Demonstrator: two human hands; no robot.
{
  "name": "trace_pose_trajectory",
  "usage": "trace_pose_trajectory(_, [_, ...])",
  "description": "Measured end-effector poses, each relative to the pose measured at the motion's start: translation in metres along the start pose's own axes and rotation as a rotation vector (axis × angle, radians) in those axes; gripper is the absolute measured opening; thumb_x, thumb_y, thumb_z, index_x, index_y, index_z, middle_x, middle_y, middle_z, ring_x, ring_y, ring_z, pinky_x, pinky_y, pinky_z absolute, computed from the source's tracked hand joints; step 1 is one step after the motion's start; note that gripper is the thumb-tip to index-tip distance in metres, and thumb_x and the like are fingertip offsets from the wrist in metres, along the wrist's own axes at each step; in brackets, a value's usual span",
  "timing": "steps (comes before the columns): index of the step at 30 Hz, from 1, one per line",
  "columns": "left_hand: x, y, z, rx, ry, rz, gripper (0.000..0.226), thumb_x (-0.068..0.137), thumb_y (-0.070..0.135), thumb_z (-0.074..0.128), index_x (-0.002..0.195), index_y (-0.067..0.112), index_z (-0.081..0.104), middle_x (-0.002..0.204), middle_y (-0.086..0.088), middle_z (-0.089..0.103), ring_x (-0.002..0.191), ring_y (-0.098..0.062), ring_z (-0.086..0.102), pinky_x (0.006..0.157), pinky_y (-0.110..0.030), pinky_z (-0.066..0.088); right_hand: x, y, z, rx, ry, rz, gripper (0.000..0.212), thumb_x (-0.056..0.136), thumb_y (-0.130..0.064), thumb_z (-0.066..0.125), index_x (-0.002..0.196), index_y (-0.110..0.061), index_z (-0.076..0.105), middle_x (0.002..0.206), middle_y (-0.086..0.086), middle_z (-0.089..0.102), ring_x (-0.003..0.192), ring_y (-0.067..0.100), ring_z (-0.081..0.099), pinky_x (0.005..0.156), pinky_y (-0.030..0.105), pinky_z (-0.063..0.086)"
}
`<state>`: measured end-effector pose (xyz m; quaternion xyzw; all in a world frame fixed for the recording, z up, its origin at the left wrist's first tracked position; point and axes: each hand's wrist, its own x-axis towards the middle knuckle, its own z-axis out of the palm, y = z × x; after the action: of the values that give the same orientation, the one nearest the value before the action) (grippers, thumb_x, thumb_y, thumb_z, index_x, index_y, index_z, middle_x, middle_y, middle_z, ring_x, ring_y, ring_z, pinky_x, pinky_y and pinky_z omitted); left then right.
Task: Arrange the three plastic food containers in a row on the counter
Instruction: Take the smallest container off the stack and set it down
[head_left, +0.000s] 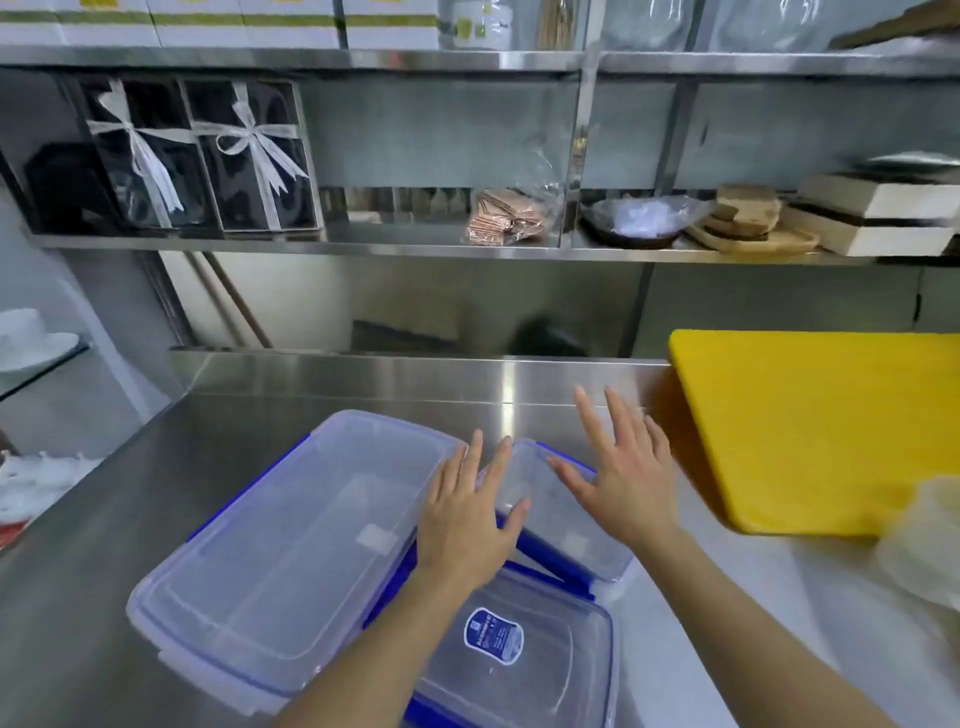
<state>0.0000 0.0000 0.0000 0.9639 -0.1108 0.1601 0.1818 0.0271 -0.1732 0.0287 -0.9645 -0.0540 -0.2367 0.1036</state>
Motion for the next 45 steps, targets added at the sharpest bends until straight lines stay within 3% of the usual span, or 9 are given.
trace_pose_trajectory(4, [-0.006,-0.003,0.019,0.031,-0.060,-0.100,0.069,0.087,0.052,0.045,0.145,0.027,0.018,0.153,-0.013,0.026,0.139,-0.030,0.026,0.111,-0.040,0.027,-0.006,0.013,0.026,-0.015,-0.061,0.021,0.076,0.080,-0.071,0.029,0.143,-0.037,0.003,0.151,0.010,0.030,0.139,0.029,0.029,0.109,0.046,0.028])
trace_pose_trajectory(9, [-0.006,0.001,0.029,0.196,-0.067,-0.177,0.057,0.070,0.050,0.067,0.109,0.008,0.058,0.095,-0.011,0.069,0.086,-0.028,0.063,0.080,-0.041,0.053,-0.007,0.028,0.047,-0.047,-0.130,0.047,0.079,0.077,-0.074,0.020,0.144,-0.033,0.009,0.151,0.009,0.032,0.138,0.028,0.030,0.109,0.046,0.029])
trace_pose_trajectory(12, [-0.007,0.004,0.034,0.190,-0.086,-0.163,0.052,0.077,0.048,0.061,0.109,0.008,0.057,0.095,-0.008,0.072,0.091,-0.026,0.065,0.097,-0.047,0.042,-0.008,0.033,0.054,-0.067,-0.218,0.067,0.084,0.072,-0.077,0.012,0.144,-0.033,0.008,0.151,0.006,0.031,0.138,0.025,0.030,0.110,0.043,0.026])
trace_pose_trajectory(15, [-0.006,0.009,0.037,0.104,-0.181,-0.156,0.047,0.090,0.045,0.042,0.126,0.014,0.043,0.116,-0.005,0.065,0.115,-0.021,0.054,0.115,-0.046,0.010,-0.009,0.037,0.059,-0.049,-0.348,0.102,0.080,0.077,-0.075,0.023,0.144,-0.033,0.011,0.151,0.003,0.032,0.136,0.023,0.031,0.111,0.041,0.024])
trace_pose_trajectory(22, [-0.001,0.012,0.051,-0.160,-0.271,-0.171,0.060,0.089,0.047,0.046,0.138,0.017,0.027,0.133,-0.004,0.052,0.124,-0.020,0.044,0.111,-0.035,0.029,-0.011,0.043,0.066,-0.111,-0.429,0.130,0.068,0.084,-0.069,0.028,0.136,-0.026,0.034,0.144,0.001,0.041,0.129,0.022,0.039,0.104,0.041,0.032])
trace_pose_trajectory(26, [0.011,0.013,0.054,-0.155,-0.489,-0.101,0.086,0.084,0.063,0.038,0.145,0.027,-0.012,0.156,-0.003,0.018,0.143,-0.022,0.014,0.117,-0.043,0.006,-0.005,0.042,0.061,-0.262,-0.433,0.282,0.063,0.087,-0.063,0.028,0.124,-0.016,0.046,0.129,0.007,0.053,0.118,0.027,0.047,0.092,0.043,0.039])
trace_pose_trajectory(31, [0.027,0.013,0.058,-0.144,-0.681,-0.013,0.089,0.082,0.066,0.041,0.144,0.031,-0.013,0.157,0.000,-0.016,0.144,-0.024,-0.006,0.116,-0.044,0.001,-0.006,0.048,0.056,-0.204,-0.404,0.313,0.070,0.082,-0.069,0.032,0.126,-0.017,0.046,0.135,0.008,0.046,0.122,0.027,0.042,0.096,0.043,0.038])
trace_pose_trajectory(39, [0.033,0.015,0.069,-0.161,-0.459,-0.008,0.075,0.083,0.055,0.053,0.143,0.027,0.018,0.154,-0.004,0.013,0.136,-0.027,0.023,0.110,-0.041,0.030,-0.035,0.078,0.052,0.098,-0.449,-0.067,0.098,0.062,-0.087,0.008,0.136,-0.030,0.036,0.147,-0.005,0.036,0.133,0.017,0.032,0.101,0.026,0.016])
trace_pose_trajectory(45, [0.050,0.026,0.089,-0.014,-0.099,0.147,0.044,0.059,0.046,0.079,0.091,0.022,0.060,0.090,0.004,0.059,0.079,-0.016,0.058,0.069,-0.023,0.051,-0.019,0.090,0.065,0.010,-0.305,-0.077,0.077,0.078,-0.076,0.022,0.113,-0.019,0.060,0.118,0.003,0.064,0.106,0.022,0.061,0.086,0.035,0.045])
